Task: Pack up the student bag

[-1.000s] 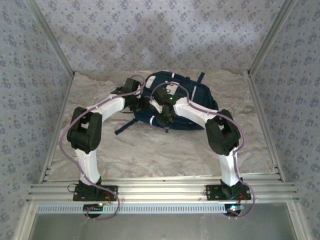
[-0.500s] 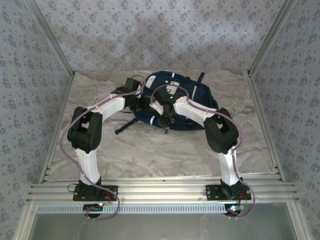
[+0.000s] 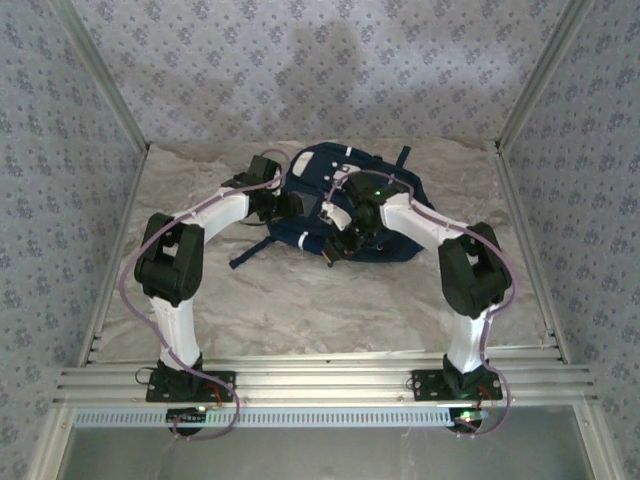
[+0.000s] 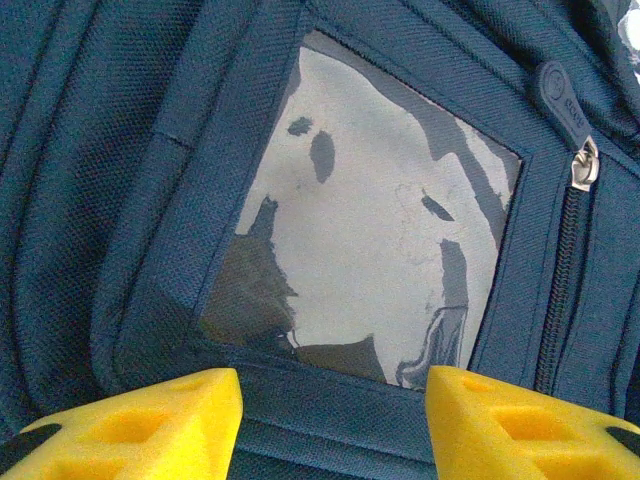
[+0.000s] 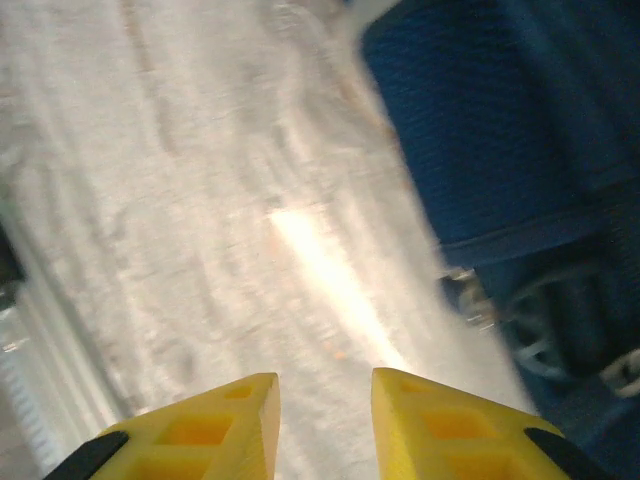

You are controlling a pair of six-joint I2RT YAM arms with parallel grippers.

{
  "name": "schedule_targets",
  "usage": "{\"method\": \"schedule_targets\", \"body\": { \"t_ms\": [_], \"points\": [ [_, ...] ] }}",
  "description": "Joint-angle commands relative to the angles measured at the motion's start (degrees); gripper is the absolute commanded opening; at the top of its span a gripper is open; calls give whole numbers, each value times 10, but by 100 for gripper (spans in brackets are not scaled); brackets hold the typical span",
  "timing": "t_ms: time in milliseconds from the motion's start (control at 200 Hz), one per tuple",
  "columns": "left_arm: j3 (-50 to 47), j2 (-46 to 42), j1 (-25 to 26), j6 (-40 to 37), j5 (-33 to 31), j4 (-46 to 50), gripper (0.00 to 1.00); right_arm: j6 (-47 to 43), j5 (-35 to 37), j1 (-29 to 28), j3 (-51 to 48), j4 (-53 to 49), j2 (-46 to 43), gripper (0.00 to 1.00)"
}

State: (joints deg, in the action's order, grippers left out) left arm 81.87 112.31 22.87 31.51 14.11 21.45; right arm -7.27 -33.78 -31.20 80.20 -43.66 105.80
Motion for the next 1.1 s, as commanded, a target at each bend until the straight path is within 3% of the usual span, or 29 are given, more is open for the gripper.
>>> {"method": "schedule_targets", "body": {
  "t_ms": [0, 115, 255, 345, 560, 1094],
  "points": [
    [3, 25, -9, -6, -23, 34, 53, 34, -39, 7, -28, 2, -42, 33],
    [4, 24, -10, -7, -22, 36, 53, 72, 58, 10, -27, 32, -49, 38],
    [1, 18, -10, -5, -22, 35, 53, 218, 253, -7, -28, 48, -59, 48],
    [0, 17, -10, -5, -24, 32, 53, 290, 295, -25, -52, 55, -77, 52],
    [4, 24, -10, -10, -22, 35, 53, 352, 328, -55, -98, 81, -83, 52],
    [0, 19, -10, -7, -20, 35, 53, 338, 355, -67, -88, 152, -4, 42]
  ]
}}
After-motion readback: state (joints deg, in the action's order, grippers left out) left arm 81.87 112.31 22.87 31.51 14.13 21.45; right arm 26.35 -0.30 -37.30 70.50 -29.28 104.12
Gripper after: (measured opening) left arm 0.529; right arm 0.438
